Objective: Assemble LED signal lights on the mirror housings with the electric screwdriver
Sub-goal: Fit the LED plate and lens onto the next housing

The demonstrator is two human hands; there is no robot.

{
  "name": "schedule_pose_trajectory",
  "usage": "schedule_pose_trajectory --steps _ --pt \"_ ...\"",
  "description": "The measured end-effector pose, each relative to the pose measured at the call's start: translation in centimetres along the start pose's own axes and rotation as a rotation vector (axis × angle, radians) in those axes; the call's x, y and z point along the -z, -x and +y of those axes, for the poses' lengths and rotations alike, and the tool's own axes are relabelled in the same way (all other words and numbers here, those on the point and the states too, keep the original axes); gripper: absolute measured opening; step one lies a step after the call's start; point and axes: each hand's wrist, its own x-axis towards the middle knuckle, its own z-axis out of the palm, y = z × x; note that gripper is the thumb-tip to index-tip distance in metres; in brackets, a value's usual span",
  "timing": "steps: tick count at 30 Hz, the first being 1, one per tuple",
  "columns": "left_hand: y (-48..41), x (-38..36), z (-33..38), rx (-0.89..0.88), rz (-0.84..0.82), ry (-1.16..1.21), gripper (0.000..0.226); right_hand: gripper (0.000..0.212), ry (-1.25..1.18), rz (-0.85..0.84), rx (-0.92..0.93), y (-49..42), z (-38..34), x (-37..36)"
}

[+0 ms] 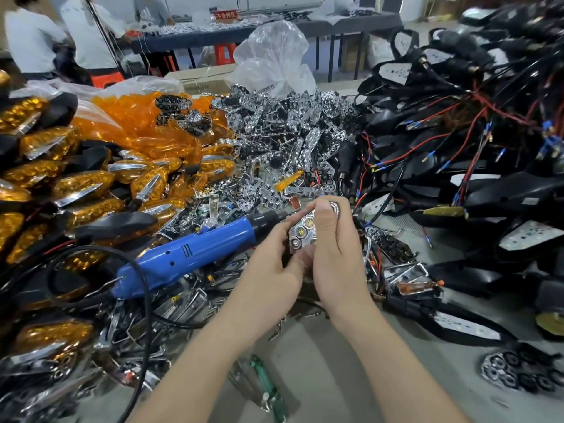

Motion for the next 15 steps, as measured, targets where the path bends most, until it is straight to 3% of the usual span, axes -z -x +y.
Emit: schedule_pose_trajectory --steps 2,5,9,12,15 --pt "0.0 0.0 -0.1 -0.018 -0.016 0.013 0.026 0.026 -0.085 0.017 -0.01 -0.3 -0.3 0.3" --pt "0.0 0.1 -0.5 -0.037 -0.019 0.001 0.02 0.025 -0.409 0.099 -0.22 -1.3 -1.1 1.4" --pt "0.0 1.0 -1.5 -0.091 0.122 -0.081 0.034 0.02 -0.833 0.261 -0.407 -2.4 -1.3 3.3" --pt "-0.1 1.4 -2.4 -0.1 0.232 -0.154 0.02 0.023 -0.909 0.304 -0.442 -2.5 -1.0 3.9" --pt "-0.1 1.3 -3.3 -0.097 0.237 -0.264 0.018 0.017 -0.884 0.283 -0.463 -2.6 -0.9 3.8"
